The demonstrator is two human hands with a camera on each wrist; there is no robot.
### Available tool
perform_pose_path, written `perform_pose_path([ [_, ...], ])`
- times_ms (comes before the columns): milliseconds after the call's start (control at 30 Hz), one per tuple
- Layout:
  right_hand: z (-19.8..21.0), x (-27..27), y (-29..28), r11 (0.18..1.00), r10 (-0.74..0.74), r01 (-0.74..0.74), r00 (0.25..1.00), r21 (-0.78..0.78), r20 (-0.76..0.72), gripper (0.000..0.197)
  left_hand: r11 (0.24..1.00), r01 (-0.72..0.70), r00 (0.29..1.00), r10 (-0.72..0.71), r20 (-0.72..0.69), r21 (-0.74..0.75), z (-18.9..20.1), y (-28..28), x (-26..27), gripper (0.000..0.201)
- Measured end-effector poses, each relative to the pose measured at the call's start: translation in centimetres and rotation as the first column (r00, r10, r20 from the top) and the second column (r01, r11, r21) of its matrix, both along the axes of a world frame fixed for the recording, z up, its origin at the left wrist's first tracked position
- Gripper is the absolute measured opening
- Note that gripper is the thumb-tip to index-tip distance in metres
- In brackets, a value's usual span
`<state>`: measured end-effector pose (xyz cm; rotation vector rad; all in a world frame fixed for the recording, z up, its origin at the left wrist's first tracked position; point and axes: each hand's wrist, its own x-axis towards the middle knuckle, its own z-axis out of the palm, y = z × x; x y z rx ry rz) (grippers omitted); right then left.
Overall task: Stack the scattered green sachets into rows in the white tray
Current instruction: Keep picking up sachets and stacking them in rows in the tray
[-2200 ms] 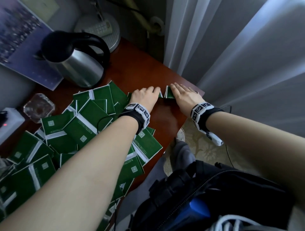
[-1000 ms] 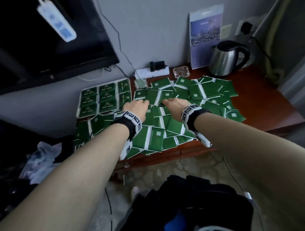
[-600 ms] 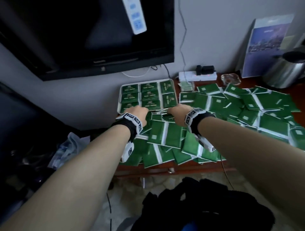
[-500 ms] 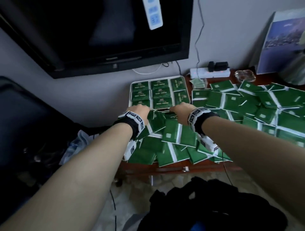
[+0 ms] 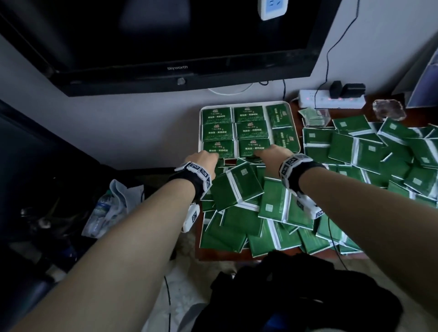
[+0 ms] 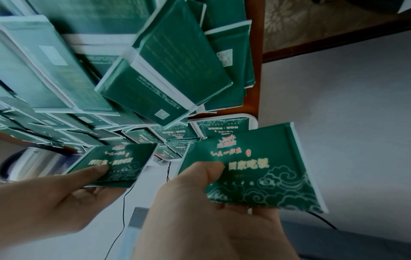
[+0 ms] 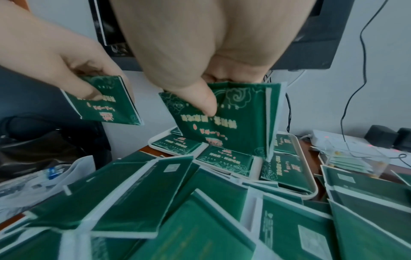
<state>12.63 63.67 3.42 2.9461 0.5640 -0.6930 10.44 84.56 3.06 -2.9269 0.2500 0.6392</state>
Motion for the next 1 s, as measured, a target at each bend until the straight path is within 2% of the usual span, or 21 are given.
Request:
perform_pose_path([
  [200,-2.3,5.6,-0.4,0.998,-0.046,0.049,0.997,0.044,-0.06,0.056,0.997,0.017,1.0,-0.017,0.006,-0.071,-3.2,-0.3,6.6,0.053],
  [400,-5.0,9.6,-0.5,0.991,-0.017,0.029,0.995,0.127,-0.093,0.061,0.996,0.027,0.999,-0.029,-0.025,-0.09,-6.6,-0.5,10.1,0.047],
  [533,-6.8,10.6,-0.4,0.985,-0.01,0.034,0.99,0.168,-0.142,0.064,0.989,0.119,0.992,-0.116,0.043,-0.089,-8.9,-0.4,10.7,0.059],
  [700,-8.3,10.4,-0.6,0.992,0.082,-0.063,0.981,0.109,-0.176,0.072,0.982,0.172,0.985,-0.171,0.018,-0.081,-11.4,0.1,9.4,0.065],
  [1000,-9.0,10.9,-0.8,0.984,0.144,-0.128,0.981,0.122,-0.127,0.068,0.978,0.183,0.982,-0.176,0.066,-0.104,-12.1,0.7,9.5,0.057],
])
